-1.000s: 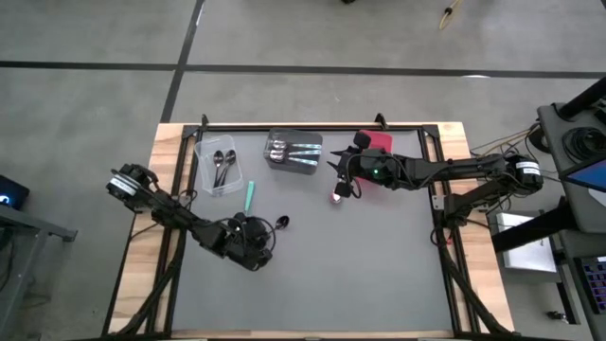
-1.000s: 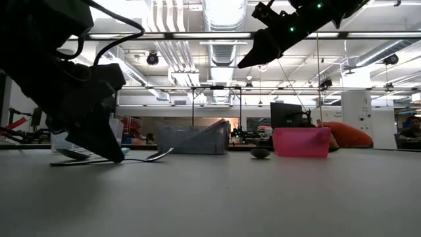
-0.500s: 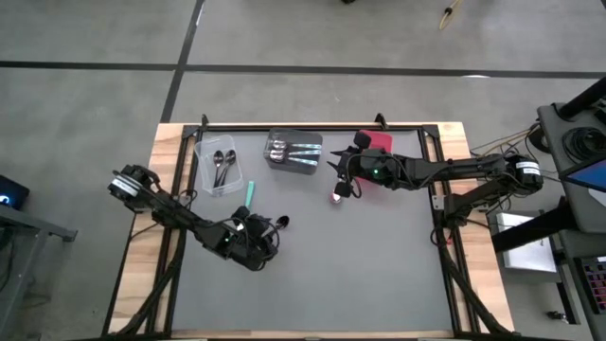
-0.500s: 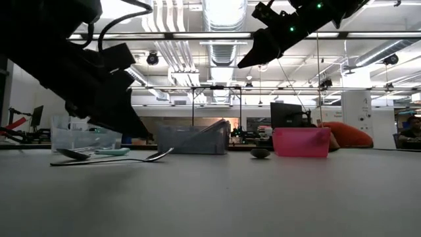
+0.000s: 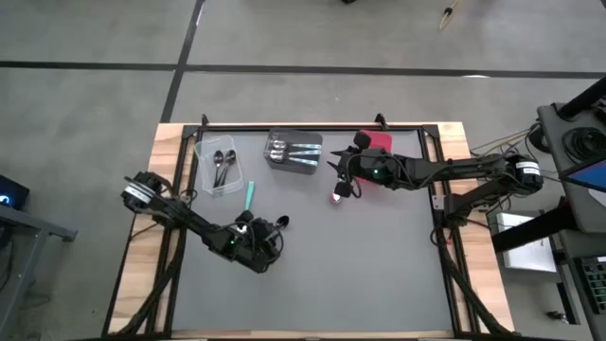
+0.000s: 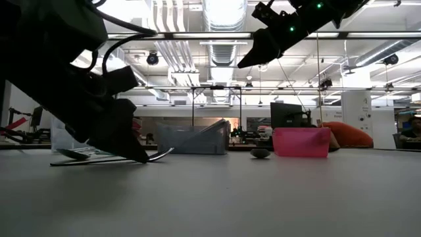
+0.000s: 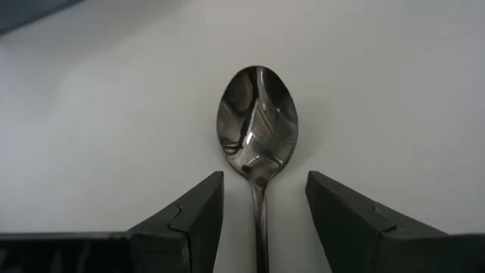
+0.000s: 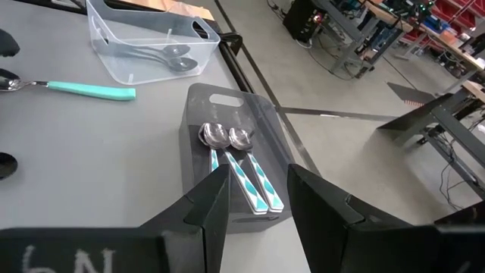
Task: Sort silverware by color (type)
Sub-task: Put the black spoon into the transparent bin
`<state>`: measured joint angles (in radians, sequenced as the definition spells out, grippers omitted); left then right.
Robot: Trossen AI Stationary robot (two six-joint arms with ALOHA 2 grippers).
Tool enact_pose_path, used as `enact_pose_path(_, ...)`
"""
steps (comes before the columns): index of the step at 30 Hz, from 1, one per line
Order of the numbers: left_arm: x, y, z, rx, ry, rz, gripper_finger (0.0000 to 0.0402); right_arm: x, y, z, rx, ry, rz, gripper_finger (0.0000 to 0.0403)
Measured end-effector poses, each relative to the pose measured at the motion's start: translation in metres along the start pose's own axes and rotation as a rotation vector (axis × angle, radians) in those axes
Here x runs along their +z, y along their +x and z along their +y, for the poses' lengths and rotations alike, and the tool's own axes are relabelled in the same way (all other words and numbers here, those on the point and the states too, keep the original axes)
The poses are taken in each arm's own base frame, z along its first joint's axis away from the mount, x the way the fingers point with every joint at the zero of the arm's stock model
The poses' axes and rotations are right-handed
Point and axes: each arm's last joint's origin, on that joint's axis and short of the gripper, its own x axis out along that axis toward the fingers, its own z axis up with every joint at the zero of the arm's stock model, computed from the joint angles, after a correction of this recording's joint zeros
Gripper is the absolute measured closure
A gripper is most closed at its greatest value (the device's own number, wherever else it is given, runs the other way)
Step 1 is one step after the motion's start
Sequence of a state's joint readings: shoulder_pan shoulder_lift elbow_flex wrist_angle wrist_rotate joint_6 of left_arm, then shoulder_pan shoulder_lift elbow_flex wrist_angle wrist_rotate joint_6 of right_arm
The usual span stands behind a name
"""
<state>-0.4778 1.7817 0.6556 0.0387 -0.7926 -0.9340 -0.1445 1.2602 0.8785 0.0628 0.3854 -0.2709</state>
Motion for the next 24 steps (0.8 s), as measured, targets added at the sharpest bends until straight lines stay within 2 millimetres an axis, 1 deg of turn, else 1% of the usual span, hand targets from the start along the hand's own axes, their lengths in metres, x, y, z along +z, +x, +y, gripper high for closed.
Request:
enact_pose_path(4, -0.0011, 0.0000, 0.0006, -0.015, -0.013, 0.020, 0.0230, 0.0001, 0.0000, 0.0000, 0.000, -0.001, 0.000, 0.0278)
enact_pose_path(7, -0.0027, 0.0001, 0.0021, -0.020, -0.031, 0.026, 0.0248, 0.0000, 0.0000, 0.0000, 0.000, -0.001, 0.000, 0.0278)
enact_pose_path(9, -0.0036, 0.0001, 0.0028, -0.022, -0.036, 0.031, 0.0271, 0.0000, 0.0000, 0.0000, 0.000, -0.001, 0.000, 0.0278)
enact_pose_path(16, -0.0049, 0.0001, 0.0041, -0.019, -0.067, 0.043, 0.0383, 0.0000, 0.0000, -0.0001, 0.000, -0.001, 0.001, 0.0278)
enact_pose_path(17, -0.0049, 0.0001, 0.0041, -0.018, -0.081, 0.044, 0.0391, 0.0000, 0.0000, -0.0001, 0.000, -0.001, 0.001, 0.0278)
enact_pose_path(21, -0.0021, -0.0011, 0.0024, -0.019, -0.120, 0.036, 0.0395, -0.0001, 0.0000, 0.0001, 0.001, -0.002, 0.001, 0.0278)
enact_pose_path(24, 0.0036, -0.0049, 0.0030, -0.037, -0.136, 0.047, 0.0398, -0.0003, 0.0000, 0.0000, 0.001, -0.002, 0.003, 0.0278)
